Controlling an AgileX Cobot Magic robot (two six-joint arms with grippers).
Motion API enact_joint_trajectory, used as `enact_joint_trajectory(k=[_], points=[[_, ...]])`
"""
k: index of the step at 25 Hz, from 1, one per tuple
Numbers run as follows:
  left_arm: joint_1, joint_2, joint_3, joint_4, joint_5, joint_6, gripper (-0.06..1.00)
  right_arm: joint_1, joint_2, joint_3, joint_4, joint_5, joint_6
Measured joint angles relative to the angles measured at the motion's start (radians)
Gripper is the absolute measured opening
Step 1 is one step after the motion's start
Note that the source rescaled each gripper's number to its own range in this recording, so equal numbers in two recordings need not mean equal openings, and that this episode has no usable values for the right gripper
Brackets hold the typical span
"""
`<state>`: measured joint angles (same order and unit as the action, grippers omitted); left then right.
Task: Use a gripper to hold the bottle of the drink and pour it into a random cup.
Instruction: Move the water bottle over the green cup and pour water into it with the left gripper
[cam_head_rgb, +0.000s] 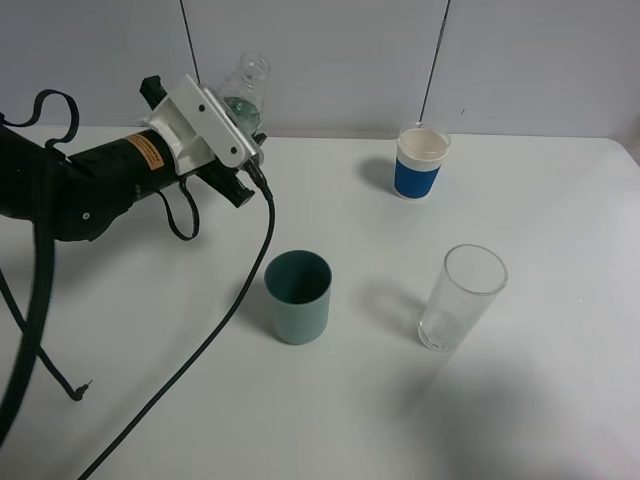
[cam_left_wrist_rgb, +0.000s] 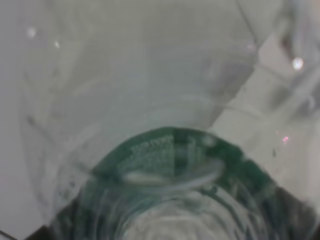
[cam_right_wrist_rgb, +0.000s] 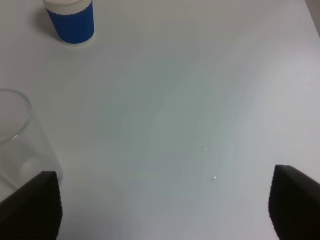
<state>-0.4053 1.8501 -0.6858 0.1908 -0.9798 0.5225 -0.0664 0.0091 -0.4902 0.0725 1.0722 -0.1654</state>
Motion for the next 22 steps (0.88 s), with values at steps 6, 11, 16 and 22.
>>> enact_joint_trajectory(k=[6,11,16,22], points=[[0.007,-0.003,0.012,0.108,-0.031,0.061,0.07,0.0,0.0,0.0,0.0,0.0,0.0],[0.049,-0.003,0.012,0.278,-0.078,0.061,0.07,0.0,0.0,0.0,0.0,0.0,0.0],[0.063,-0.003,0.012,0.339,-0.081,0.065,0.07,0.0,0.0,0.0,0.0,0.0,0.0],[0.065,-0.003,0.012,0.338,-0.1,0.193,0.07,0.0,0.0,0.0,0.0,0.0,0.0]])
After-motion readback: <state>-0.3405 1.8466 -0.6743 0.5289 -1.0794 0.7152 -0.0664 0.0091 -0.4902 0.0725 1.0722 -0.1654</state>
